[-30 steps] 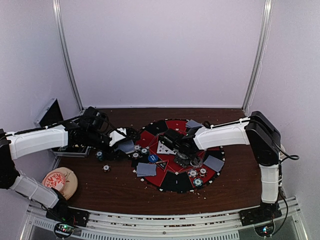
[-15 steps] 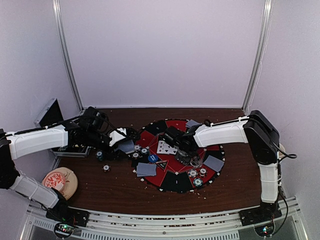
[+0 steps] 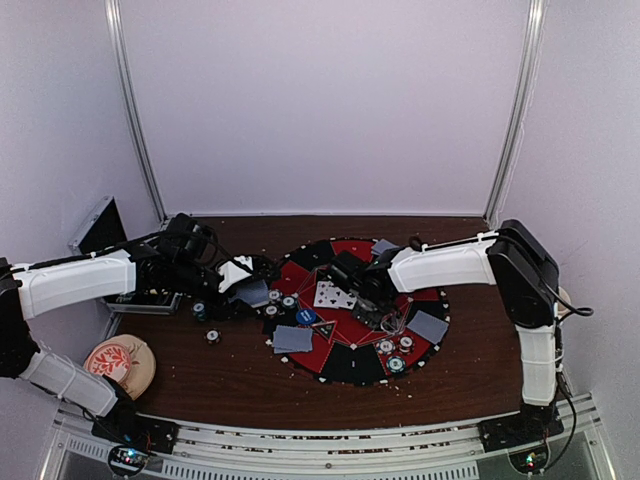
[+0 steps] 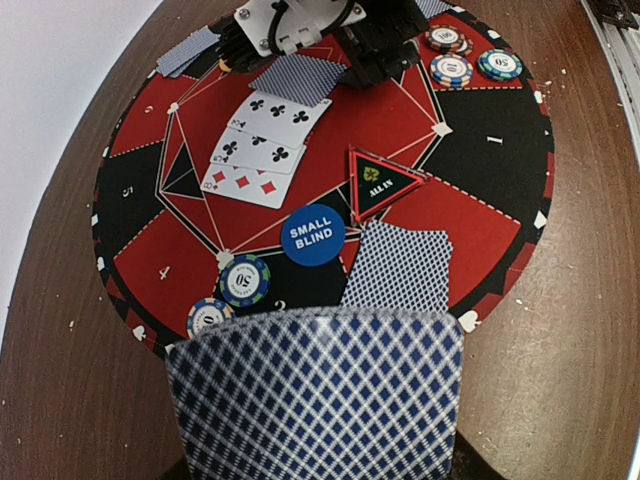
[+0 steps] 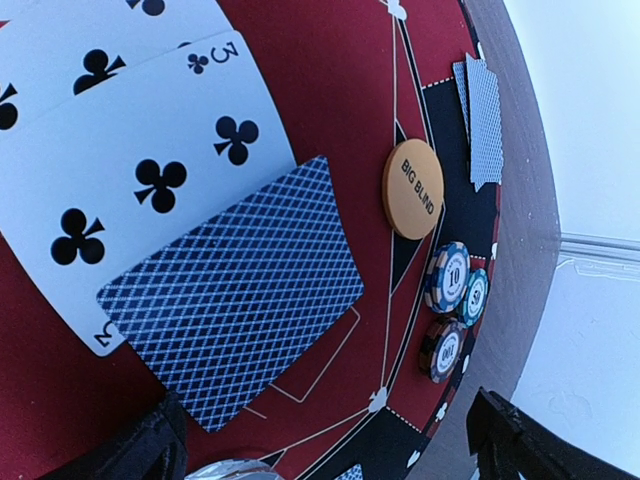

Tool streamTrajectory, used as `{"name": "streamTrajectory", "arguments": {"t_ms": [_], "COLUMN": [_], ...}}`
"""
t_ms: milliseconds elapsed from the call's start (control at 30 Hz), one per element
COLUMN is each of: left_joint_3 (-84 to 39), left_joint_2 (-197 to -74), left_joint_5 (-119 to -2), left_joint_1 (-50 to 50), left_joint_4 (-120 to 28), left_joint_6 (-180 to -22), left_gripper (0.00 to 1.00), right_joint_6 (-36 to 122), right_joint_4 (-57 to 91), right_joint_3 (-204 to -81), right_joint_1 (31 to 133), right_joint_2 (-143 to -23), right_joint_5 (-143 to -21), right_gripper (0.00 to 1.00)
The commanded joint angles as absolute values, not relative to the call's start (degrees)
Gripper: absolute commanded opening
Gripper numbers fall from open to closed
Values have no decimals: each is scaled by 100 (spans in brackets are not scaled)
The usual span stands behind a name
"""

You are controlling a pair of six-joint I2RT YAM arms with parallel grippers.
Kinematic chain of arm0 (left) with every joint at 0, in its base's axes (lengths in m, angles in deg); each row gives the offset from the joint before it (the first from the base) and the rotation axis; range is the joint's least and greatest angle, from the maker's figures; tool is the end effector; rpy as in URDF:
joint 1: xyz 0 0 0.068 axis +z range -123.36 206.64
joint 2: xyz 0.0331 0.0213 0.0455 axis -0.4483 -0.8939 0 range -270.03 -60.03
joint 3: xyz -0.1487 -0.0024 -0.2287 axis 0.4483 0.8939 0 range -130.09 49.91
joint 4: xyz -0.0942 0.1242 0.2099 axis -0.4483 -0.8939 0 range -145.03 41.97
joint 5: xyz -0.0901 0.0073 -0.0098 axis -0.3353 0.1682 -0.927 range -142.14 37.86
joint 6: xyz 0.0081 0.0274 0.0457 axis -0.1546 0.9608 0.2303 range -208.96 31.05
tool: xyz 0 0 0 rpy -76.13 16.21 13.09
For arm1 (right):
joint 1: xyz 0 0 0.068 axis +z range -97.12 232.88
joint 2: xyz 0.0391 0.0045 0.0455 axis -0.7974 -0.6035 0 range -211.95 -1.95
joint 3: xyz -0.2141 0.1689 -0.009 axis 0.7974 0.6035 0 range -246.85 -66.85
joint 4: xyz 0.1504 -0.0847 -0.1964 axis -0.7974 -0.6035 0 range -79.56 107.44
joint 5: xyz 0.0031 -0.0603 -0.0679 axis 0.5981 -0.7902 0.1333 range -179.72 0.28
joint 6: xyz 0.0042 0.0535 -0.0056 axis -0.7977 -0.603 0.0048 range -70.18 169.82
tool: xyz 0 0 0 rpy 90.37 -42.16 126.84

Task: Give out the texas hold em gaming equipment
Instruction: Adjust the poker card in the community card area.

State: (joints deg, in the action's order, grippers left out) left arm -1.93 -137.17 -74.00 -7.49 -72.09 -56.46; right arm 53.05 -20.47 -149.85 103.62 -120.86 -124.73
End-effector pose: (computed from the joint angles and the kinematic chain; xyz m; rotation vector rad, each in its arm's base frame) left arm 0.2228 -0.1670 0.2391 1.4603 1.9102 -0.4757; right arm 0.2753 0.3045 0.1505 -1.0678 2.3520 -0.5971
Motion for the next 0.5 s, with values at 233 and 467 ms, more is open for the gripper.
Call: {"name": "streamTrajectory", "arguments": {"t_ms": [233, 467], "left_joint_3": [-156, -160], "left_joint_2": [-13648, -13649], "left_joint_5": [-7430, -7414], "left_joint_1": [-765, -765], "left_joint_4": [-7018, -7023], "left_joint_6": [-5661, -5670], "left_gripper": [54, 54], "right_joint_6": [4898, 3911], "right_joint_4": [-2056, -914], "right_joint_3": [-15212, -14890], "right_joint_1": [10357, 10404], "right_joint_2": [-11325, -10305], "right_joint_5": [-11705, -10075], "right_gripper": [100, 100]}}
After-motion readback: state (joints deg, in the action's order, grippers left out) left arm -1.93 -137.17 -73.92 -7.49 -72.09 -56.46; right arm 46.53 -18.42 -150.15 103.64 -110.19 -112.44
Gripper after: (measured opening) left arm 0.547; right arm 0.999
